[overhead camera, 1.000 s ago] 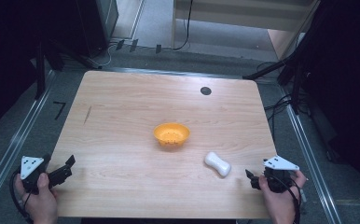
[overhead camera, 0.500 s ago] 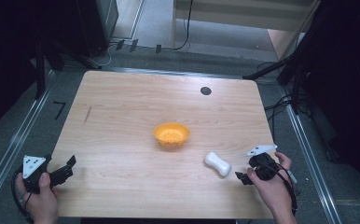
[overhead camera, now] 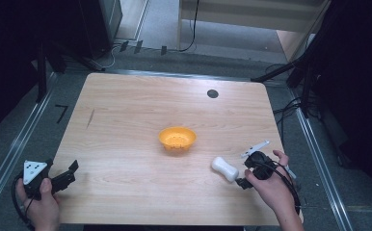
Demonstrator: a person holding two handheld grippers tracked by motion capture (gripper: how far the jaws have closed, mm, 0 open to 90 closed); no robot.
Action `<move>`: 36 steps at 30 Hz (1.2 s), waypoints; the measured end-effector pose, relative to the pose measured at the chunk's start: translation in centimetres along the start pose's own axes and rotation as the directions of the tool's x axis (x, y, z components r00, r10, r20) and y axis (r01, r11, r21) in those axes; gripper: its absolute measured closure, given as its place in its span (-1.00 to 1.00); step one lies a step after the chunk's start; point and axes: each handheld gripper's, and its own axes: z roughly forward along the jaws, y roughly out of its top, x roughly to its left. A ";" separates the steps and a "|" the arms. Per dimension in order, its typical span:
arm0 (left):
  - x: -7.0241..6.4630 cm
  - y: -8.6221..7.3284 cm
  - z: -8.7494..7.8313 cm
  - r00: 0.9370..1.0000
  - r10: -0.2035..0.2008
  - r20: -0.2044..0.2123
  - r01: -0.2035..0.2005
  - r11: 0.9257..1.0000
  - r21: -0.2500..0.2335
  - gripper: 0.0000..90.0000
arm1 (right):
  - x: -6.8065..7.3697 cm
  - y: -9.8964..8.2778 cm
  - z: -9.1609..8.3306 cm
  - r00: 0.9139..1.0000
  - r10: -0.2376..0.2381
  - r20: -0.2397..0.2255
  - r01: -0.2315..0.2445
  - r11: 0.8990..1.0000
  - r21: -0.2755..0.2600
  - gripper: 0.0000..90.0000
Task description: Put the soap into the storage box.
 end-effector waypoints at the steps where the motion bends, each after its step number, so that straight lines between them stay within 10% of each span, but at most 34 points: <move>1: 0.0 0.0 0.0 1.000 0.000 -0.001 0.000 1.000 0.001 -0.70 | 0.2 0.3 0.1 1.000 0.001 -0.003 -0.001 1.000 0.004 -0.69; 21: 0.0 0.0 0.0 1.000 0.000 -0.002 0.000 1.000 -0.006 -0.70 | 2.4 4.3 2.4 0.999 -0.038 -0.033 0.040 0.997 0.062 -0.77; 36: -0.1 0.0 0.0 1.000 0.004 0.001 -0.004 1.000 -0.006 -0.69 | 2.6 5.7 3.8 0.999 -0.048 -0.007 0.049 0.995 0.089 -0.31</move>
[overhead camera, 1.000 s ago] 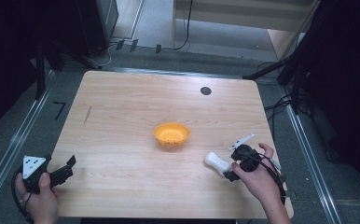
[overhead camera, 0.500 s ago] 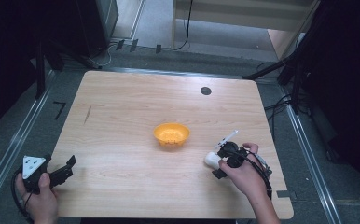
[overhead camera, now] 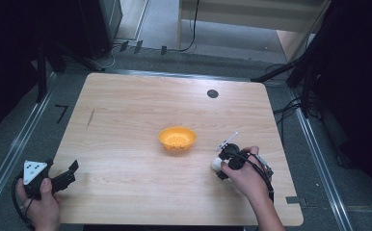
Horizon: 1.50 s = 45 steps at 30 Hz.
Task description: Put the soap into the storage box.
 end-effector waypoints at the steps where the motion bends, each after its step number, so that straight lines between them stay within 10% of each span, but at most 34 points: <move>1: 0.0 0.0 0.0 1.000 0.001 0.001 -0.001 1.000 0.000 -0.69 | -0.1 0.0 0.0 1.000 0.003 -0.003 -0.003 1.000 0.004 -0.27; 15: 0.0 0.0 0.0 1.000 0.004 -0.001 -0.004 1.000 0.003 -0.69 | -0.5 0.0 0.5 0.999 -0.008 -0.044 0.009 1.000 0.011 0.11; 45: -0.1 0.0 0.1 1.000 0.007 0.002 -0.007 1.000 0.007 -0.68 | -0.2 -0.1 0.6 0.998 -0.050 -0.033 0.050 0.999 0.003 0.13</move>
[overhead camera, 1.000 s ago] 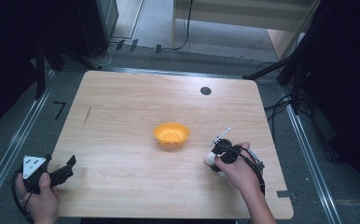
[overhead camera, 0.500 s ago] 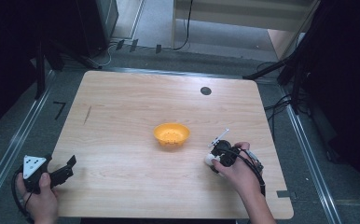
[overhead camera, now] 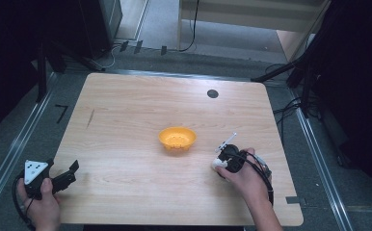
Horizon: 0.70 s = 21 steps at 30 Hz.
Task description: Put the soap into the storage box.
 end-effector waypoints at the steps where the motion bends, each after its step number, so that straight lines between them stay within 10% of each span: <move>1: 0.0 0.0 0.0 1.000 0.000 0.000 0.000 1.000 0.001 -0.68 | 0.0 0.0 0.0 1.000 -0.002 -0.002 0.002 1.000 -0.004 0.13; 21: 0.1 0.0 0.0 1.000 -0.005 0.001 0.005 1.000 0.002 -0.68 | -0.3 0.5 -0.9 0.989 -0.151 -0.010 0.151 0.989 -0.001 0.13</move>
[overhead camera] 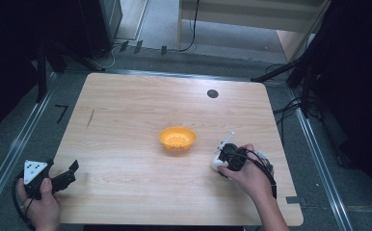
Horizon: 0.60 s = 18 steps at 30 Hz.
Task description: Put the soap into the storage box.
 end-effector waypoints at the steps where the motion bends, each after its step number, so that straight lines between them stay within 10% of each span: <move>1: 0.0 0.0 0.0 1.000 0.000 0.000 0.000 1.000 0.000 -0.68 | 0.0 0.1 -0.3 1.000 -0.008 0.000 0.008 1.000 -0.007 0.13; 18: 0.0 0.0 0.0 1.000 -0.002 0.002 0.002 1.000 -0.001 -0.68 | 0.4 3.5 -2.1 0.989 -0.148 0.025 0.148 0.989 -0.020 0.13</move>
